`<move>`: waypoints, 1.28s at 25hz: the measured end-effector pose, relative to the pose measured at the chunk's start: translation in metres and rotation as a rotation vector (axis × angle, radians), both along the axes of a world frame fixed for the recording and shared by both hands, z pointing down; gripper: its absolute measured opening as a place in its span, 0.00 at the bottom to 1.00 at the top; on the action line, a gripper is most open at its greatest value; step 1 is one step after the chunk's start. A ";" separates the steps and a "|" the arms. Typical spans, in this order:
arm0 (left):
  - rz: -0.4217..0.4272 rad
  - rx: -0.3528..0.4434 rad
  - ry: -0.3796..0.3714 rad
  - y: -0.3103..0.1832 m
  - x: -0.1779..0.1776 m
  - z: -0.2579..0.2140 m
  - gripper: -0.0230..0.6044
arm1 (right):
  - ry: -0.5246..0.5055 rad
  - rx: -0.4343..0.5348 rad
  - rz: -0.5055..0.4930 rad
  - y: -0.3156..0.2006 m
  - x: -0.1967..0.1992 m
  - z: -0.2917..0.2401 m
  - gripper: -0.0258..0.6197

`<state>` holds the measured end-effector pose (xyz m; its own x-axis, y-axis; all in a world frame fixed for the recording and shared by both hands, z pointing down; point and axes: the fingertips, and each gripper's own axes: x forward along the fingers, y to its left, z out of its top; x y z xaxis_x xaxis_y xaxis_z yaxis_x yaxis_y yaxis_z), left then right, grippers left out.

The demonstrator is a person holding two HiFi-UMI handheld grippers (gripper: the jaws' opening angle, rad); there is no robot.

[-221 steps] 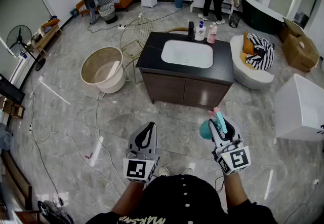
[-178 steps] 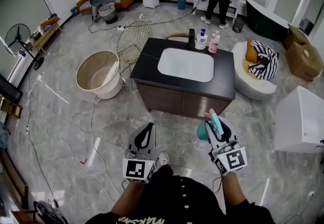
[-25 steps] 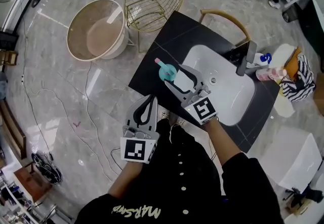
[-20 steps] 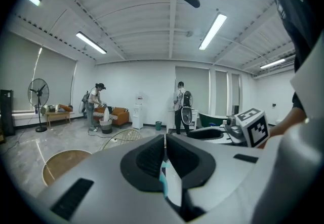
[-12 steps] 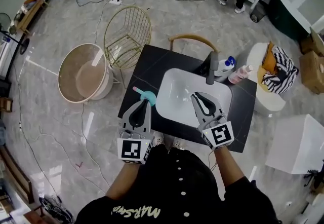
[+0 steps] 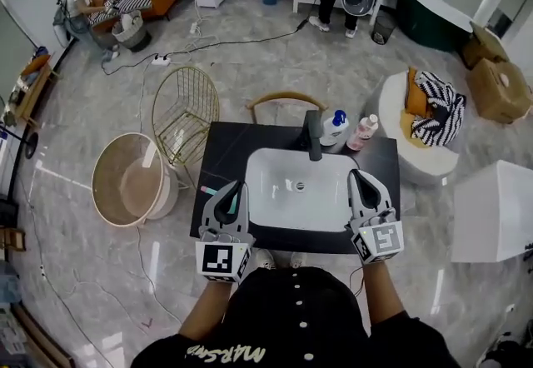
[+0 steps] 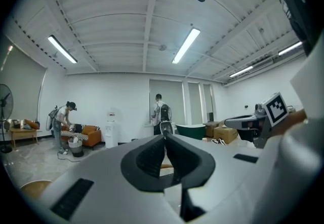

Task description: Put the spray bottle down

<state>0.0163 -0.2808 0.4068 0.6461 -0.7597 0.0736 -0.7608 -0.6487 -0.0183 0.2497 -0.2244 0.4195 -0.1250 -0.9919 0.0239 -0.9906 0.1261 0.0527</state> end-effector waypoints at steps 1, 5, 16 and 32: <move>0.010 0.004 0.000 0.001 0.004 -0.002 0.07 | -0.007 0.003 0.021 0.002 0.007 -0.001 0.04; 0.034 0.015 0.001 0.000 0.011 -0.007 0.07 | -0.012 0.015 0.050 0.003 0.016 -0.004 0.03; 0.029 0.023 0.005 0.000 0.010 -0.012 0.07 | -0.015 0.018 0.004 -0.010 -0.001 -0.009 0.03; 0.016 0.033 0.012 -0.001 0.005 -0.013 0.07 | -0.005 0.050 -0.067 -0.021 -0.027 -0.021 0.03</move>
